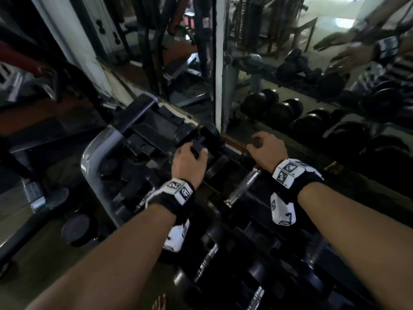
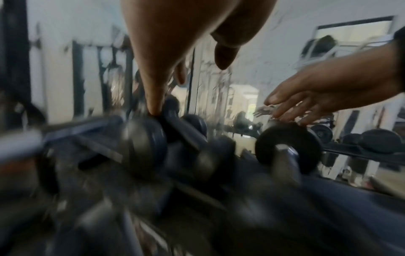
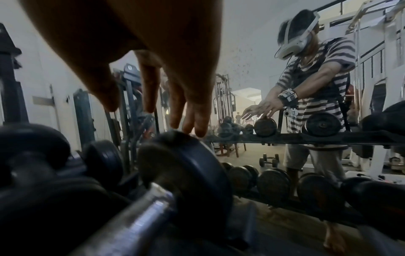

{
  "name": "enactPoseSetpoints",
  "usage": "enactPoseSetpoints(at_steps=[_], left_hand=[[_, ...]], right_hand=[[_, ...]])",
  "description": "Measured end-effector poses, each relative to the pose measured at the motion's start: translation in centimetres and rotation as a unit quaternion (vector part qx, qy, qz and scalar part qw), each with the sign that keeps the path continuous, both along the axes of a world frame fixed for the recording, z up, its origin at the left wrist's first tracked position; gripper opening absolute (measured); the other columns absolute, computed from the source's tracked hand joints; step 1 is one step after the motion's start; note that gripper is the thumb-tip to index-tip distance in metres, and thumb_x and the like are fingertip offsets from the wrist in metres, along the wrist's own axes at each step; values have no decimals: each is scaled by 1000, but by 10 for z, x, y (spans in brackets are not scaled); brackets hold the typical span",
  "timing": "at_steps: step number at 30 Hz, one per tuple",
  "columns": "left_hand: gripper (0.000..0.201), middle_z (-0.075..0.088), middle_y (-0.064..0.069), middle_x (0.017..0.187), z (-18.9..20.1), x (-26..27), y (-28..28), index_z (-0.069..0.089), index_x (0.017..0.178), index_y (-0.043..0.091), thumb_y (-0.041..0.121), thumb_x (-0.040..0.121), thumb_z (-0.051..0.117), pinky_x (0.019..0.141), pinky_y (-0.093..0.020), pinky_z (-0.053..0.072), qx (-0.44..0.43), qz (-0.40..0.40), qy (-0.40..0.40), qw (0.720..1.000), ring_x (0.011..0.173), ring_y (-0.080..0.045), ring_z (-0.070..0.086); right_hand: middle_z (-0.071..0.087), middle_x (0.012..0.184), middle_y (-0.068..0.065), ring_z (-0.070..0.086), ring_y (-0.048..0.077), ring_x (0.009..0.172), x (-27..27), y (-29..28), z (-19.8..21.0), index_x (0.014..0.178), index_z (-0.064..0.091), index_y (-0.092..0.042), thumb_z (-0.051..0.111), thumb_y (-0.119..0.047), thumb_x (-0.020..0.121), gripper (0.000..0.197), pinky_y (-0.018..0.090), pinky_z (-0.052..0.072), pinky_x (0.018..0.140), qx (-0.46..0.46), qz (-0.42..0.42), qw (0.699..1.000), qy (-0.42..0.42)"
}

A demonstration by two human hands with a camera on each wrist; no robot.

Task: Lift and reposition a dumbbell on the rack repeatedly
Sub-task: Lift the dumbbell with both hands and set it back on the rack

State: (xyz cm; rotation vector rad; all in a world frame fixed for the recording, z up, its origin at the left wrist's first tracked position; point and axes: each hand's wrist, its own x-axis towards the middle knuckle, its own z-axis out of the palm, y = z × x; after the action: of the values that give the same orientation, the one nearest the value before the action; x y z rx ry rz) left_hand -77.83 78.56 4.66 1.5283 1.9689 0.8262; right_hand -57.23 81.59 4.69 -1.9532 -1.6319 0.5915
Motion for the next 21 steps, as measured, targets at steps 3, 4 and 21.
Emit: enactPoseSetpoints(at_steps=[3, 4, 21], left_hand=[[49, 53, -12, 140, 21, -15, 30, 54, 137, 13, 40, 97, 56, 100, -37, 42, 35, -64, 58, 996, 126, -33, 52], [47, 54, -12, 139, 24, -19, 39, 56, 134, 12, 39, 96, 57, 101, -38, 41, 40, -92, 78, 992, 125, -33, 53], [73, 24, -15, 159, -7, -97, 162, 34, 150, 10, 44, 92, 63, 108, -40, 38, -51, -364, 117, 922, 137, -36, 40]], right_hand=[[72, 117, 11, 63, 31, 114, -30, -1, 9, 115, 70, -13, 64, -23, 89, 28, 33, 48, 95, 40, -50, 998, 17], [73, 116, 10, 64, 31, 113, -40, -1, 9, 112, 71, -16, 65, -25, 88, 26, 34, 49, 96, 27, -70, 997, 35], [68, 123, 14, 65, 34, 108, -169, 25, -62, 141, 48, -15, 68, -44, 87, 64, 43, 53, 95, -124, -380, 890, 219]])
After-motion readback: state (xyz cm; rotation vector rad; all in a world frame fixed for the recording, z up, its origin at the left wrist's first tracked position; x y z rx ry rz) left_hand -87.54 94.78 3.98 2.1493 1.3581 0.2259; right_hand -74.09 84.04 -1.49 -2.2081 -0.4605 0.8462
